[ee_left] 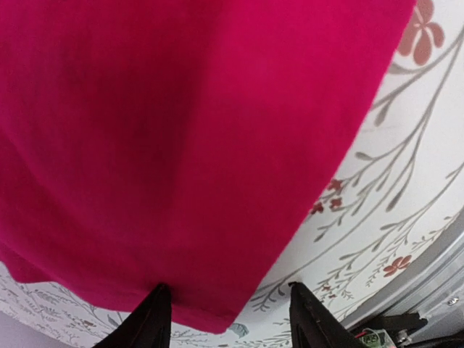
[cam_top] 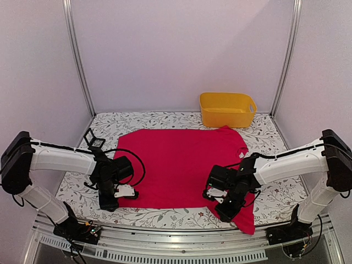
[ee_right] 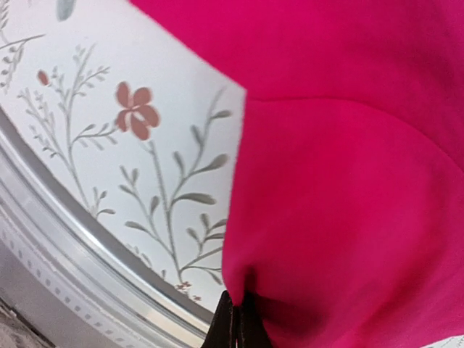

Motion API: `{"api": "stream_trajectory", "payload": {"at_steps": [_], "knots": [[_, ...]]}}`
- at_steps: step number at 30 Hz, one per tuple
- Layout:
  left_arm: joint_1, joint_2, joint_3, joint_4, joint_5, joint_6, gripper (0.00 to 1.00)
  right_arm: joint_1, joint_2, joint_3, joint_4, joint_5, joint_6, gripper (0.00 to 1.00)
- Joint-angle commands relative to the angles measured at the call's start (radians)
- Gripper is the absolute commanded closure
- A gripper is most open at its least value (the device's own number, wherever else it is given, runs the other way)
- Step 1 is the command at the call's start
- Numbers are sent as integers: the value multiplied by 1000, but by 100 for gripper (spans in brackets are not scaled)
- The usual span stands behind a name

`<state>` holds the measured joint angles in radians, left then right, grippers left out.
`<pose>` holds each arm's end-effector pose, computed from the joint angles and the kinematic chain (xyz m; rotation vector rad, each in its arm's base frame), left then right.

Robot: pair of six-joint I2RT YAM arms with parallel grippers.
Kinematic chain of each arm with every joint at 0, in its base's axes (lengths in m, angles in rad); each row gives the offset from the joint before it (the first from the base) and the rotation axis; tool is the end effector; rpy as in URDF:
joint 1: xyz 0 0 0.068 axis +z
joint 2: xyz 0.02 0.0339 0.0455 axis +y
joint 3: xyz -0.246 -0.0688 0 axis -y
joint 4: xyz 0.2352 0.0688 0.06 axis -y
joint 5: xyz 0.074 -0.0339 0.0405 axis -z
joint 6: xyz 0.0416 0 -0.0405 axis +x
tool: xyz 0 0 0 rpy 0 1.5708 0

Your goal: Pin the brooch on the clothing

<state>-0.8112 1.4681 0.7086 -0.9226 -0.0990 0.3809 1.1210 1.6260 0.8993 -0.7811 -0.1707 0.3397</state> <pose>0.1365 -0.1377 0.1251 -1.7184 -2.5181 -0.1838 0.1051 0.2340 0.1329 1.1742 -2.8297 -0.2597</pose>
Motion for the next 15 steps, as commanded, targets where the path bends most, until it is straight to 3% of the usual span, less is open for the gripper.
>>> {"api": "stream_trajectory", "payload": {"at_steps": [1,3,5,8,14,15], "knots": [[5,63,1,16,-52,20,45,5,-27,33,18,-203,-80,100],[6,36,-20,51,-60,26,49,5,-29,31,10,-232,-100,100],[5,0,-35,62,-66,31,62,5,-31,30,10,-262,-123,100],[0,-32,-33,41,-68,48,98,5,-38,33,16,-317,-153,100],[-3,-28,42,-127,-49,4,100,6,-66,14,-18,-440,-198,100],[-8,-37,46,-153,0,5,100,13,-104,-11,-18,-518,-193,100]]}}
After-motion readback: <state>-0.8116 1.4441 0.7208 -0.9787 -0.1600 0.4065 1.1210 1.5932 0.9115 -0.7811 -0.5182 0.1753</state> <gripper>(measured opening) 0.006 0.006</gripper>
